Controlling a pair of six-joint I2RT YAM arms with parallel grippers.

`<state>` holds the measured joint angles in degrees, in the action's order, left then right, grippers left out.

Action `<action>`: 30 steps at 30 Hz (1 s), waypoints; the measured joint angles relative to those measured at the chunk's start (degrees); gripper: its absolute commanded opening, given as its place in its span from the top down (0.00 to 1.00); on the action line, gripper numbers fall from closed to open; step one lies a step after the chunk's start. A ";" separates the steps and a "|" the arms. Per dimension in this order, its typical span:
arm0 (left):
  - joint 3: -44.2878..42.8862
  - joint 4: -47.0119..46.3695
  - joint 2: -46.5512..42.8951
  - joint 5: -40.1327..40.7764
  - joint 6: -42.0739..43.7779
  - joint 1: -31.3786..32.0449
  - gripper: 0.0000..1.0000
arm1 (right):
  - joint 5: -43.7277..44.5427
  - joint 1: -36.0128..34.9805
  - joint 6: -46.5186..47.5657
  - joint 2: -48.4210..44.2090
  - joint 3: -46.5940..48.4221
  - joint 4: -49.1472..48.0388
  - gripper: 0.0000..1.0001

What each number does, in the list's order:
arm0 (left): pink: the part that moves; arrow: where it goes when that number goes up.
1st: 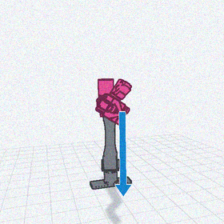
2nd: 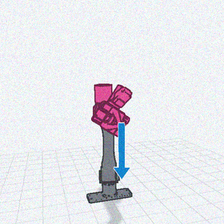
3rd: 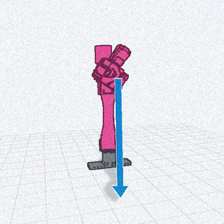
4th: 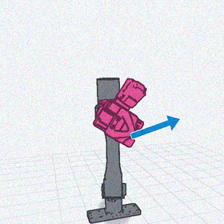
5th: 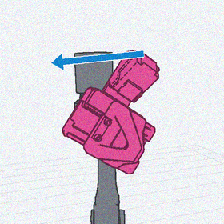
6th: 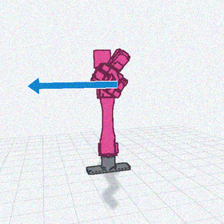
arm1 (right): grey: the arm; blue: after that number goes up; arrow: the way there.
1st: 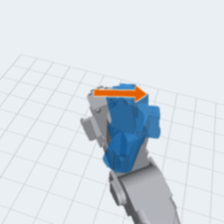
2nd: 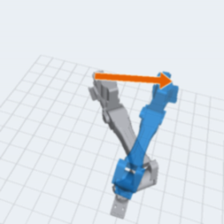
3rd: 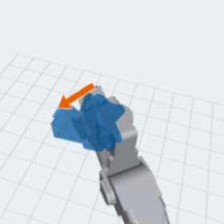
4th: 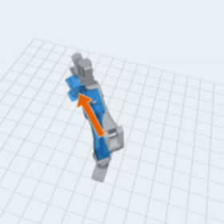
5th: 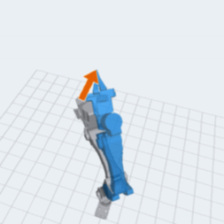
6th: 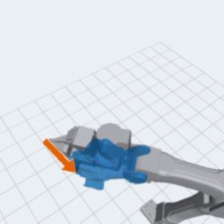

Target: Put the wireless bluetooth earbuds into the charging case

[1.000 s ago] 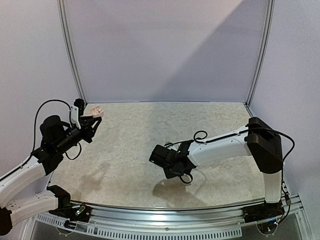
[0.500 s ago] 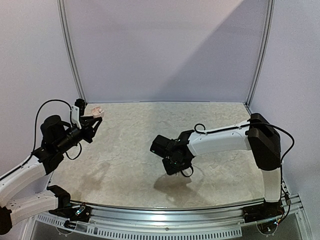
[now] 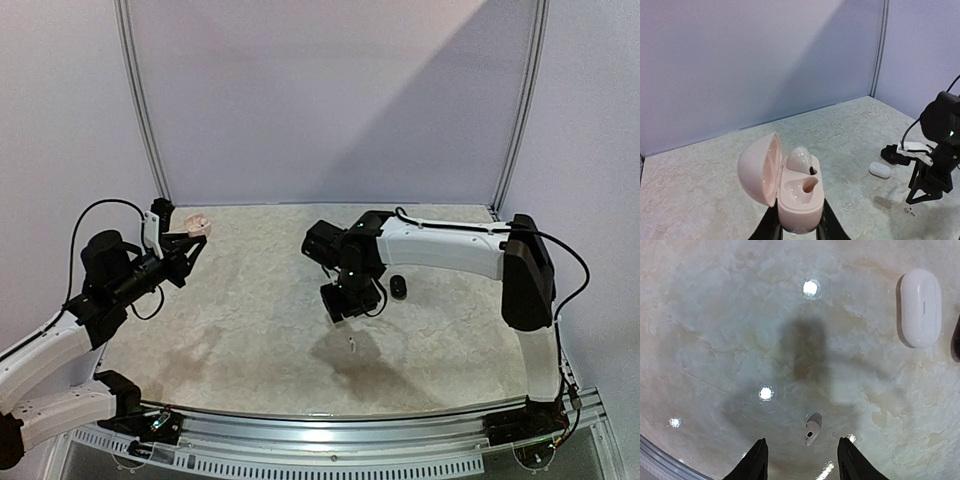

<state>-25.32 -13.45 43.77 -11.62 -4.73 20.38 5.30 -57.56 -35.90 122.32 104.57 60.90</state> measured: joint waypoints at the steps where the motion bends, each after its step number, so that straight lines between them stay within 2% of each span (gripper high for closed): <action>1: 0.00 0.00 0.00 -0.17 -0.02 0.00 1.00 | -0.63 0.11 -0.13 0.90 0.59 1.09 0.52; 10: 0.66 -0.61 0.00 -1.27 -0.09 0.00 1.00 | -5.44 1.25 -2.71 6.80 0.83 5.01 0.60; 16: 0.68 -0.72 -0.02 -1.29 -0.35 0.00 1.00 | -6.16 1.38 -3.37 6.91 0.76 4.52 0.69; 23: 0.74 -0.72 -0.02 -1.42 -0.42 0.00 1.00 | -7.08 1.49 -3.98 7.43 0.33 3.98 0.71; 30: 0.74 -0.76 -0.02 -1.46 -0.42 0.00 1.00 | -7.65 1.70 -4.15 7.43 -1.62 3.67 0.78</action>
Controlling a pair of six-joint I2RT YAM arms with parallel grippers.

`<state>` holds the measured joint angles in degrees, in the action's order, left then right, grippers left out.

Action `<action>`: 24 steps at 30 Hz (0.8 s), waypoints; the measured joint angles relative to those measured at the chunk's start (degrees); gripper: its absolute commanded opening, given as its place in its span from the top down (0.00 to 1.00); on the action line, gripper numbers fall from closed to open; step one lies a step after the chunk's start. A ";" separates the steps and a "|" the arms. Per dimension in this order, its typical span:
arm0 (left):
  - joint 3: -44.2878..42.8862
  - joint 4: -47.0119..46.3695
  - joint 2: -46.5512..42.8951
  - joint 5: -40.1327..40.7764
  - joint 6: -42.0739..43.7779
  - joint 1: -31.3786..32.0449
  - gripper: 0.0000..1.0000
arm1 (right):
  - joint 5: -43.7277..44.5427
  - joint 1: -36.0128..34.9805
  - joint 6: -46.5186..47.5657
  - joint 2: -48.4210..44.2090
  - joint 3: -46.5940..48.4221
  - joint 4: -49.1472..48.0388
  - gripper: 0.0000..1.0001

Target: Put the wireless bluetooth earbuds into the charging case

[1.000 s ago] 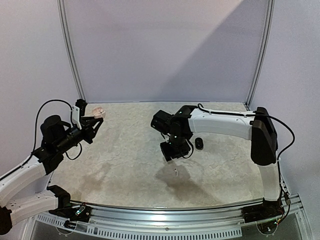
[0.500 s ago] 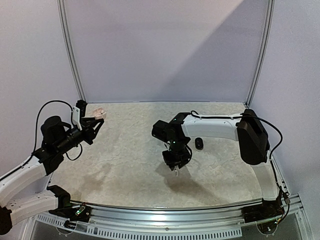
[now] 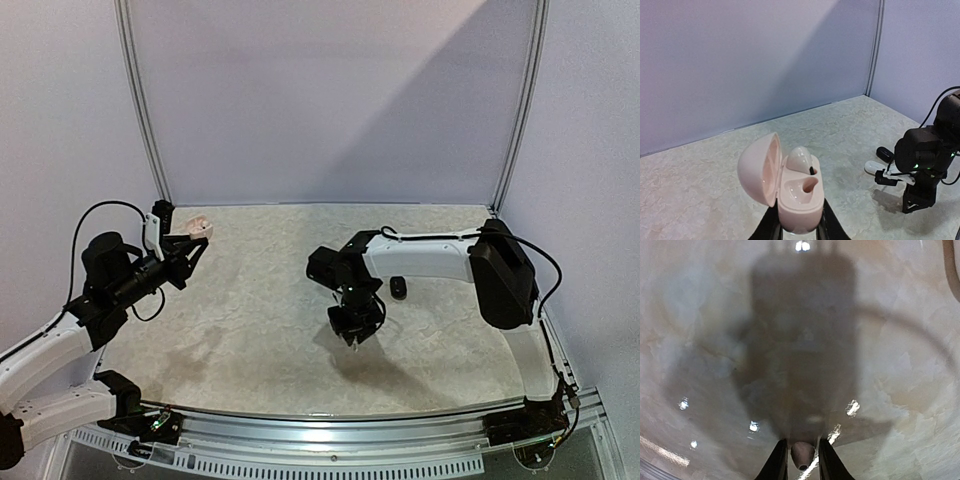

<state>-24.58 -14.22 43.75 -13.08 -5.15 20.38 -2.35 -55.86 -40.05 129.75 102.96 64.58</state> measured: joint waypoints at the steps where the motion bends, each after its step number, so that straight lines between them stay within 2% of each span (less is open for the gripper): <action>1: 0.00 0.00 0.00 0.00 0.00 0.00 1.00 | -0.02 0.02 -0.04 0.00 -0.07 -0.15 0.78; 8: 0.02 0.00 0.00 -0.33 0.35 0.00 1.00 | -0.02 0.04 0.11 0.00 -0.09 -0.31 0.75; 16: 0.02 0.02 0.00 -0.66 0.59 0.00 1.00 | -0.02 0.04 0.52 0.00 -0.07 -0.31 0.79; 24: 0.17 0.02 0.00 -1.05 0.61 0.00 1.00 | 0.04 0.04 1.01 0.48 0.66 0.07 0.78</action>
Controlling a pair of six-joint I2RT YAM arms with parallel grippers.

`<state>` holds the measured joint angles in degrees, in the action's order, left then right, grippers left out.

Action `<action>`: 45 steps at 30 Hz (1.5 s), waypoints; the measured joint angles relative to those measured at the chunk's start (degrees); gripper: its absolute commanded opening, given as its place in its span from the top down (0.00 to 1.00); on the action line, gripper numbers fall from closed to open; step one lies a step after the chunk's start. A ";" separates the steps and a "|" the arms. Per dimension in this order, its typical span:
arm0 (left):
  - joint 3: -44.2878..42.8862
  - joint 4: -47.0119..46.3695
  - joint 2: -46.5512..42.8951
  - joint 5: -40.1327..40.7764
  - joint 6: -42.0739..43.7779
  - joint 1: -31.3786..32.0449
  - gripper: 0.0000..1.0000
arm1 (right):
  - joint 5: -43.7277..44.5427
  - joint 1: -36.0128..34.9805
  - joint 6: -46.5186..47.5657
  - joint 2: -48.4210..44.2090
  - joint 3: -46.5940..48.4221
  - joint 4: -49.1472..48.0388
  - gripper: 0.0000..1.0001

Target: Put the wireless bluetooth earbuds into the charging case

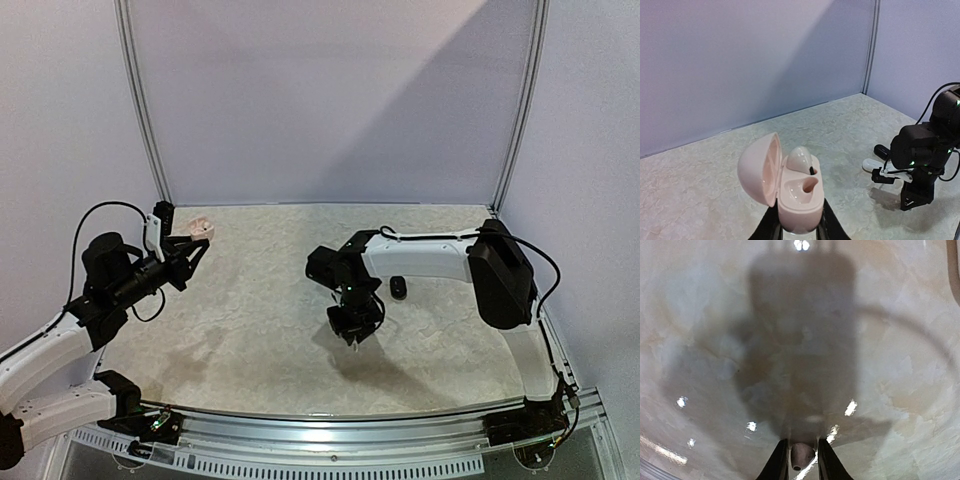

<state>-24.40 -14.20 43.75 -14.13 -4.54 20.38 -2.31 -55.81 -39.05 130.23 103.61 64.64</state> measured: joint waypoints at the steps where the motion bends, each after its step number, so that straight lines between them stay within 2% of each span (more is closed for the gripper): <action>1: 0.00 0.00 -0.02 -0.02 0.02 0.00 1.00 | -0.02 0.00 0.33 0.13 0.24 0.11 0.78; 5: 0.02 -0.02 -0.02 -0.07 0.04 0.00 1.00 | -0.04 0.00 0.44 0.28 0.50 0.09 0.78; 12: 0.02 -0.02 -0.02 -0.11 0.07 0.00 1.00 | 0.04 0.09 0.87 0.39 0.68 0.15 0.95; 18: 0.04 -0.02 -0.02 -0.61 1.03 0.00 1.00 | 0.31 0.11 1.25 0.42 1.79 0.57 0.98; 21: 0.15 -0.04 -0.09 -0.90 1.99 0.02 1.00 | 1.64 0.11 1.88 0.44 5.18 1.44 1.00; 27: 0.28 -1.66 -0.24 -1.25 5.66 2.62 1.00 | 9.46 -1.22 5.53 -1.70 18.88 0.66 1.00; 31: 0.28 -5.84 -0.15 -0.15 9.40 7.15 1.00 | 18.47 -5.51 12.22 -9.14 21.51 -9.51 1.00; 36: -0.57 -11.72 2.49 2.73 11.67 10.86 1.00 | 24.33 -14.03 25.51 -18.29 19.63 -30.80 1.00; 40: -1.38 -15.37 4.70 4.74 11.96 12.66 1.00 | 24.44 -18.05 37.40 -19.23 19.45 -46.60 1.00; 45: -2.38 -18.38 5.44 7.61 10.78 14.36 1.00 | 22.75 -18.03 45.68 -16.70 19.30 -55.74 1.00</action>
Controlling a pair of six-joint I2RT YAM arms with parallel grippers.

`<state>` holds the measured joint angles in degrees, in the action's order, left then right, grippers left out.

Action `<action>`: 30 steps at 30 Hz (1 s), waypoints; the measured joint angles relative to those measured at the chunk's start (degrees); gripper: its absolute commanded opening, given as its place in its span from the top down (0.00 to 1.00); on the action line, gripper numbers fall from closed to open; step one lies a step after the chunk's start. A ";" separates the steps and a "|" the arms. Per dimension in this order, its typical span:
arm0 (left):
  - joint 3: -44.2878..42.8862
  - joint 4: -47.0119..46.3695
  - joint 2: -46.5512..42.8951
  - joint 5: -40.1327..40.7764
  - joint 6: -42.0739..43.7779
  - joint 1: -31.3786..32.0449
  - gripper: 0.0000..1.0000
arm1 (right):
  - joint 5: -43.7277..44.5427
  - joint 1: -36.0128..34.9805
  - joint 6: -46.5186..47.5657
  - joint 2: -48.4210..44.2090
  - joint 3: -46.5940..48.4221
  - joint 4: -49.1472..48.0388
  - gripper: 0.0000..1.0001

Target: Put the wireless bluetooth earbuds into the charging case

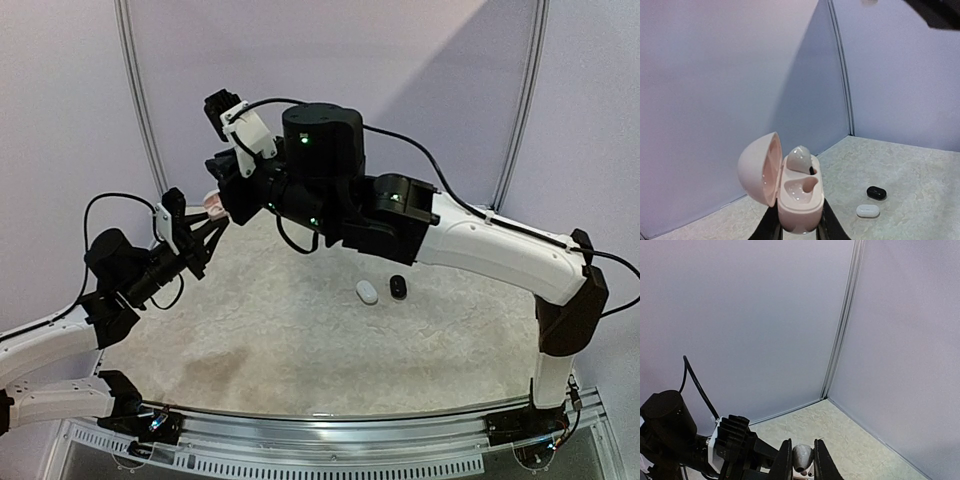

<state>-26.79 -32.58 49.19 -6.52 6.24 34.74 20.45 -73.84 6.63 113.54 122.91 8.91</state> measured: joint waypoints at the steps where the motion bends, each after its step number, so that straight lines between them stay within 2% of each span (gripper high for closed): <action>1: -0.15 -0.57 0.00 0.33 -0.35 0.11 1.00 | -0.22 0.02 0.94 0.72 -0.02 -0.96 1.00; 8: -0.33 -2.01 0.09 0.37 -1.88 0.35 1.00 | -1.68 0.02 5.20 3.72 -0.85 -3.93 1.00; 13: -0.39 -2.27 0.09 -0.81 -2.29 0.48 1.00 | 0.33 0.04 6.38 4.44 -0.85 -4.72 1.00; 30: -1.16 -2.25 0.09 -1.70 -3.21 0.63 1.00 | 2.80 0.68 6.21 5.05 -0.87 -1.09 1.00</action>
<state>-27.94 -34.83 49.28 -8.23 3.03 35.38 23.24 -73.17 12.84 118.58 122.04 7.81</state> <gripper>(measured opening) 0.194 0.120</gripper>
